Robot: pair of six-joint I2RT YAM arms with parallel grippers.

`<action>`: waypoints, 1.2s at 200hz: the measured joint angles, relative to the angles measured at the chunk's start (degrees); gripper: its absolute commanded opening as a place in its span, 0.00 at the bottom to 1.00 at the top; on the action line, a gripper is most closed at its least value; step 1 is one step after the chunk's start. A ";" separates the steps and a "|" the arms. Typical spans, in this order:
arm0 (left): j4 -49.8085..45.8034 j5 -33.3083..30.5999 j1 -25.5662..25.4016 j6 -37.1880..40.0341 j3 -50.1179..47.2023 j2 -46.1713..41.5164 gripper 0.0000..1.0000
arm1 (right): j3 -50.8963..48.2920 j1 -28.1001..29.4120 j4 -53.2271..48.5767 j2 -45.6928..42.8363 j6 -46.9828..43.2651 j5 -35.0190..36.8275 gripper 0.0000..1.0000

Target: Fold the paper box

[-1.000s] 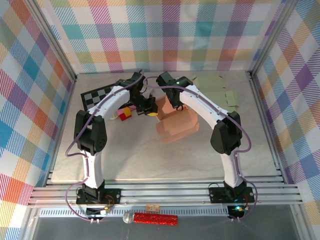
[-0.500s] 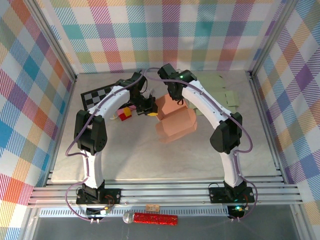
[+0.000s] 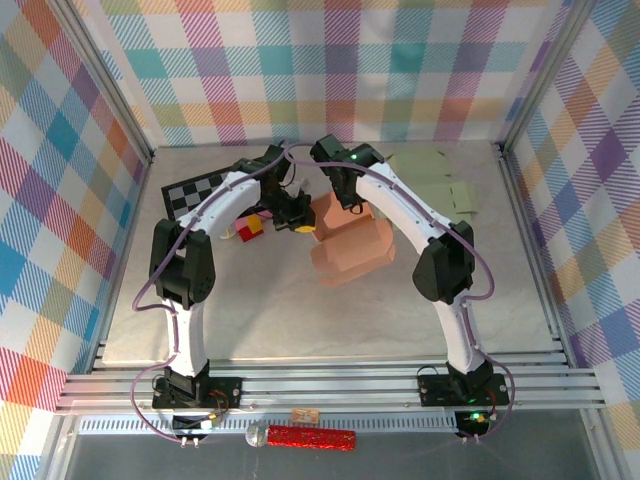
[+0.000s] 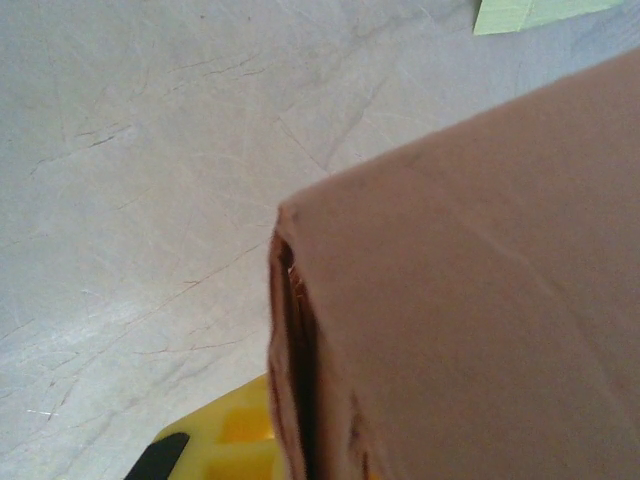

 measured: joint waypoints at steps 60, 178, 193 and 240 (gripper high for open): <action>-0.79 -0.02 -0.15 -0.20 0.02 0.42 0.00 | -10.99 0.02 3.30 -5.70 1.77 -3.91 0.33; 5.25 -4.11 -1.64 -2.73 -9.57 1.81 0.12 | -25.49 0.17 9.92 -6.62 9.16 -9.97 0.00; 8.50 -5.29 -2.23 -4.04 -12.85 1.81 0.17 | -27.76 0.28 9.92 -6.62 10.69 -11.15 0.00; 19.52 -8.15 -3.63 -8.15 -20.57 0.61 0.20 | -30.77 0.28 10.97 -6.62 15.19 -12.83 0.00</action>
